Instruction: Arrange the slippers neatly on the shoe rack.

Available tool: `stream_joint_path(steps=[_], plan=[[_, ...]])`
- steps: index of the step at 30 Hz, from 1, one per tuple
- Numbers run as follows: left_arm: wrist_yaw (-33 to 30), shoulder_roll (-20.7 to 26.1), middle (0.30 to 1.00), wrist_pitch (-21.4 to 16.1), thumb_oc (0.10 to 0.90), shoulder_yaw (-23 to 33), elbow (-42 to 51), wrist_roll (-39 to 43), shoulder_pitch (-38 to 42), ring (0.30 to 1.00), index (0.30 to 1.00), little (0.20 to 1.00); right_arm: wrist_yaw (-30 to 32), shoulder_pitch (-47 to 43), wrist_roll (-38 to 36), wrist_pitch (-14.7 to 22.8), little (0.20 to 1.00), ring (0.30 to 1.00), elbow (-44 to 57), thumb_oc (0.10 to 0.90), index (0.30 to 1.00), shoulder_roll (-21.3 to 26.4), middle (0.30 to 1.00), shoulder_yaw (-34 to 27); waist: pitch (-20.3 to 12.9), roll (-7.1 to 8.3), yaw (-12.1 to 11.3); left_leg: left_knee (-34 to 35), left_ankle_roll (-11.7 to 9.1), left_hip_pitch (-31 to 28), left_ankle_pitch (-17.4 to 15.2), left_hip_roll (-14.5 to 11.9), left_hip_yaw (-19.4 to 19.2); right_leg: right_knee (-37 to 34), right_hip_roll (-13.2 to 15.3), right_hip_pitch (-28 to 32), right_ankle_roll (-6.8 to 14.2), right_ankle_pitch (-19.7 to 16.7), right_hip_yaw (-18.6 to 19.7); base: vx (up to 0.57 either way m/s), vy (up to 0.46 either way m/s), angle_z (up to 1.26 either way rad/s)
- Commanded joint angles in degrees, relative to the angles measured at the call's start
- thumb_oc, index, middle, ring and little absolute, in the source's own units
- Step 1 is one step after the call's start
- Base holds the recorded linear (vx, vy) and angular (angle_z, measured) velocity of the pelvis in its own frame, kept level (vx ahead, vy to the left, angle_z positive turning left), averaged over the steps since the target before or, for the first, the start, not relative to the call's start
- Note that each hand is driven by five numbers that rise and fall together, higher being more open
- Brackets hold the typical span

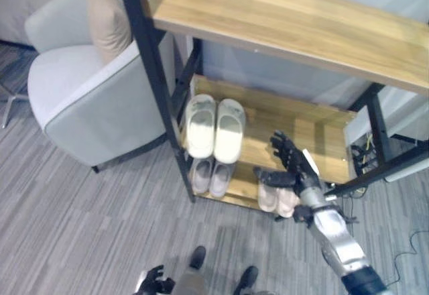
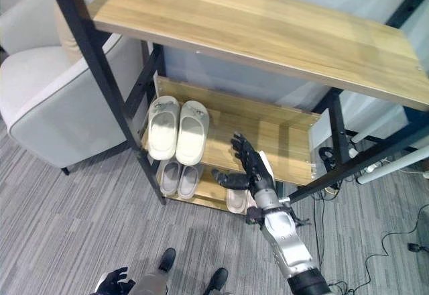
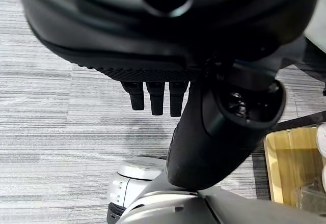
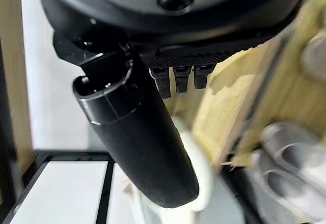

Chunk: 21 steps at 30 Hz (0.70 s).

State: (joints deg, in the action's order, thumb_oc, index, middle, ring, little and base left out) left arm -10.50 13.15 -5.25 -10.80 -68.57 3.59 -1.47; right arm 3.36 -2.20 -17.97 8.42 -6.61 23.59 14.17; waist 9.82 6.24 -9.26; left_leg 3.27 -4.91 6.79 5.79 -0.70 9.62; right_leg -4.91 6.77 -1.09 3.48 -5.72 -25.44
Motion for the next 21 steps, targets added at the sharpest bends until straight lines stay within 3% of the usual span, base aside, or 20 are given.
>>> stream_joint_path(steps=[1,4,8,11,18,19,20,21], plan=[[2.50,-3.69,0.900,-2.03,0.800,-1.26,-3.80,-0.90,2.86,0.900,0.900,0.900,-2.98,-0.08,2.49,5.86,0.900,0.900,7.61,0.800,0.900,3.47,0.900,-2.40,-3.80,-0.79,1.77,1.73,-0.60,-1.76,-3.16,-0.86,-5.26,3.99,1.61,2.41,4.41,6.78,0.93,-0.02,-0.010,-0.07],[3.80,-3.93,0.900,-2.48,0.800,-1.29,-3.93,-1.52,2.75,0.900,0.900,0.900,-5.63,5.36,7.77,4.98,0.900,0.900,3.71,0.800,0.900,6.45,0.900,-2.36,-4.40,-1.95,3.80,1.73,-0.87,-2.80,-2.94,-1.22,-6.48,3.72,1.15,3.09,4.13,7.01,2.02,-0.03,-0.034,-0.18],[4.47,-4.03,0.900,-2.57,0.800,-1.46,-3.95,-2.21,2.58,0.900,0.900,0.900,-6.02,7.68,13.40,4.61,0.900,0.900,-0.48,0.800,0.900,8.95,0.900,-1.89,-4.67,-2.58,4.64,1.73,-1.08,-3.41,-2.77,-1.54,-7.09,3.32,0.78,3.70,4.00,7.15,2.62,-0.04,-0.038,-0.13],[5.15,-4.25,0.900,-2.60,0.800,-2.54,-3.64,-3.10,2.49,0.900,0.900,0.900,-4.79,8.41,19.77,3.60,0.900,0.900,-10.16,0.800,0.900,10.03,0.900,-0.36,-4.84,-3.50,5.32,1.73,-1.22,-3.78,-2.25,-1.93,-7.66,2.81,0.22,4.25,3.79,7.32,3.49,-0.05,-0.037,-0.18],[5.24,-4.20,0.900,-2.63,0.800,-2.91,-3.39,-3.32,2.53,0.900,0.900,0.900,-4.45,7.96,21.08,3.48,0.900,0.900,-13.47,0.800,0.900,9.88,0.900,0.28,-4.84,-3.69,5.36,1.73,-1.22,-3.84,-2.12,-2.10,-7.79,2.58,0.05,4.42,3.70,7.31,3.83,-0.02,-0.015,-0.11],[5.41,-4.22,0.900,-2.50,0.800,-4.30,-3.10,-4.09,2.84,0.900,0.900,0.900,-2.92,7.10,23.70,2.01,0.900,0.900,-21.49,0.800,0.900,8.69,0.900,1.41,-5.00,-4.16,5.29,1.73,-1.32,-3.82,-1.59,-2.33,-7.90,2.07,-0.42,4.82,3.45,7.51,4.18,-0.16,-0.162,0.00],[5.11,-3.78,0.900,-2.34,0.800,-5.47,-2.89,-4.74,3.59,0.900,0.900,0.900,0.09,4.24,24.89,0.79,0.900,0.900,-37.86,0.800,0.900,3.40,0.900,3.69,-4.78,-4.51,4.68,1.73,-1.79,-3.92,-0.65,-2.97,-7.59,0.93,-1.54,5.87,2.80,7.65,4.72,-0.16,-0.163,0.01],[5.11,-3.73,0.900,-2.33,0.800,-5.44,-2.89,-4.74,3.62,0.900,0.900,0.900,0.17,4.08,24.90,0.91,0.900,0.900,-38.10,0.800,0.900,3.28,0.900,3.76,-4.73,-4.46,4.69,1.73,-1.80,-3.94,-0.66,-2.98,-7.59,0.89,-1.56,5.91,2.79,7.63,4.72,-0.14,-0.153,0.00]])
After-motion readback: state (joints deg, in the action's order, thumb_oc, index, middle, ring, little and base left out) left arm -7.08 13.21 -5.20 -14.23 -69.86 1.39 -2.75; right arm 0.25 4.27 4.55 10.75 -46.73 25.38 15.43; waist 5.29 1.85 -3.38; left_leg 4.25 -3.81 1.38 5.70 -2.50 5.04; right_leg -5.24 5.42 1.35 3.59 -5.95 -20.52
